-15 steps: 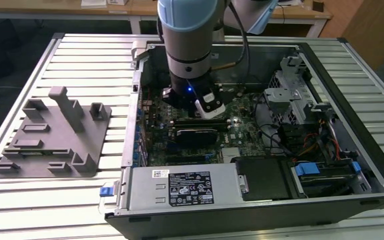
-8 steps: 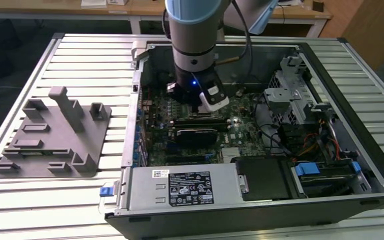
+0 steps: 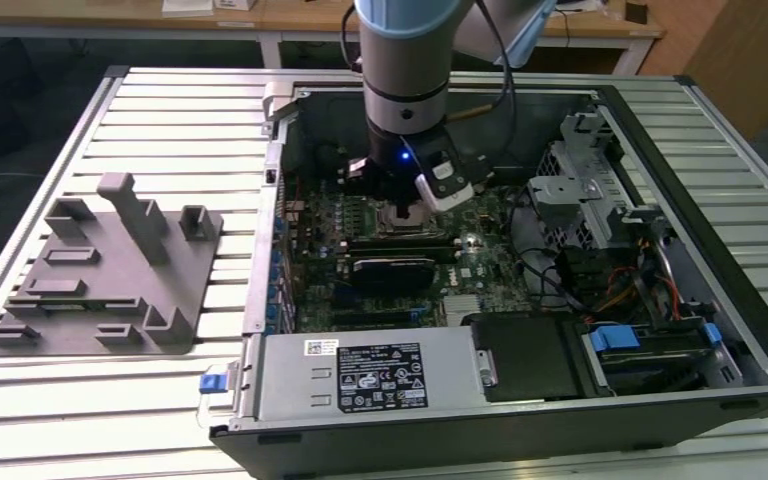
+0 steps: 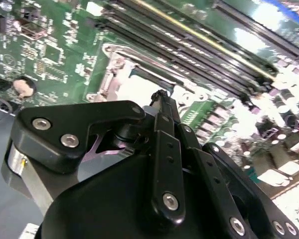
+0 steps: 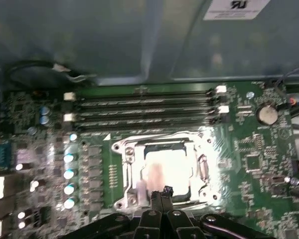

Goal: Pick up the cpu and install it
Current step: 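Install the second cpu locking lever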

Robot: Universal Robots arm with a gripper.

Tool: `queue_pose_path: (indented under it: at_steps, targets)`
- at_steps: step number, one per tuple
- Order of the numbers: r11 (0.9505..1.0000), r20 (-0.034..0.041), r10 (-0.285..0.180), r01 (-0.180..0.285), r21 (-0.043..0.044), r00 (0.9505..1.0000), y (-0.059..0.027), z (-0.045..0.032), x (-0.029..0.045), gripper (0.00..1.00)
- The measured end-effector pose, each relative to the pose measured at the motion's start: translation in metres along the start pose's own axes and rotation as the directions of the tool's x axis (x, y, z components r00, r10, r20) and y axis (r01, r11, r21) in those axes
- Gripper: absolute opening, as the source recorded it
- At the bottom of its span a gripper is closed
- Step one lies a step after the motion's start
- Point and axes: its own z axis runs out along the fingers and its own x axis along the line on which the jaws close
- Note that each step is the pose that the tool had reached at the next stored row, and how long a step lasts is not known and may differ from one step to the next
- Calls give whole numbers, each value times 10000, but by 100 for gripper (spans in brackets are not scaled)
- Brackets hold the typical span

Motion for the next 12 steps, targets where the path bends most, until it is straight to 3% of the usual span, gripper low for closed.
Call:
queue_pose_path:
  at_steps: [5, 12]
  targets:
    - [10000, 2, -3, 3, 48, 10000, 66, 19, -103, 11]
    - [10000, -1, -3, 3, 60, 10000, 74, 21, -114, 11]
